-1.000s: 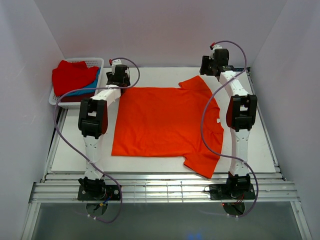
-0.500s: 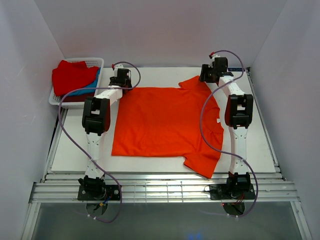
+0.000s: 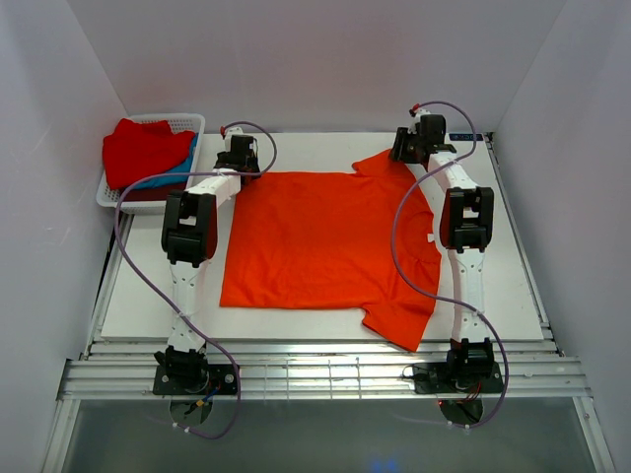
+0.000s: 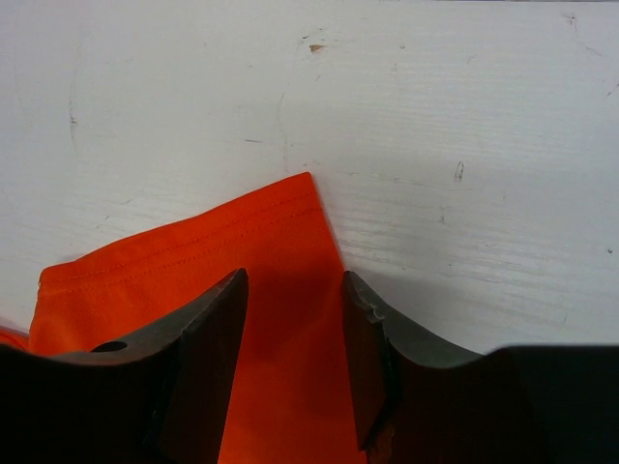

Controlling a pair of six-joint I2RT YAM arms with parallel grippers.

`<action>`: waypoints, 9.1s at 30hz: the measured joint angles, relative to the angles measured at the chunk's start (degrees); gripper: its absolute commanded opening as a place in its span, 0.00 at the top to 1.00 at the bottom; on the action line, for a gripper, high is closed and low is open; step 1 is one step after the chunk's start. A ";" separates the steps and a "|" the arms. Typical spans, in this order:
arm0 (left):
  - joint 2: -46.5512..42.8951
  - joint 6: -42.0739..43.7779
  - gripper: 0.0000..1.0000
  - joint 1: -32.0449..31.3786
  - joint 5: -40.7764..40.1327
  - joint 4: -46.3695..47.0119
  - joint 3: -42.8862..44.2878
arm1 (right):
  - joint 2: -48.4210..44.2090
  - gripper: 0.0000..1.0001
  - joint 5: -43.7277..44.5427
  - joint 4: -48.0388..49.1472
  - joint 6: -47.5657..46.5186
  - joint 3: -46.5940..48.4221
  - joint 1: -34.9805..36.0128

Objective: Fold and stack the t-shirts
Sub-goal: Flatten the tshirt out, then fold the tshirt

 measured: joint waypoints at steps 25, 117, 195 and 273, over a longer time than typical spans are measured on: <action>-1.16 -0.46 0.33 1.79 0.70 0.98 -0.70 | -6.08 0.92 -2.01 6.54 1.07 -10.58 -0.04; -23.74 -5.05 1.00 5.07 15.50 14.58 -32.44 | -55.12 0.92 6.12 6.80 -3.80 -60.65 5.44; -18.69 -11.50 1.00 -8.37 -2.71 8.98 -31.87 | -43.60 0.64 4.55 1.55 -0.76 -57.90 5.53; -18.86 -11.89 0.90 -8.41 -6.08 6.01 -31.01 | -55.04 0.62 14.23 -3.89 -0.09 -70.53 21.51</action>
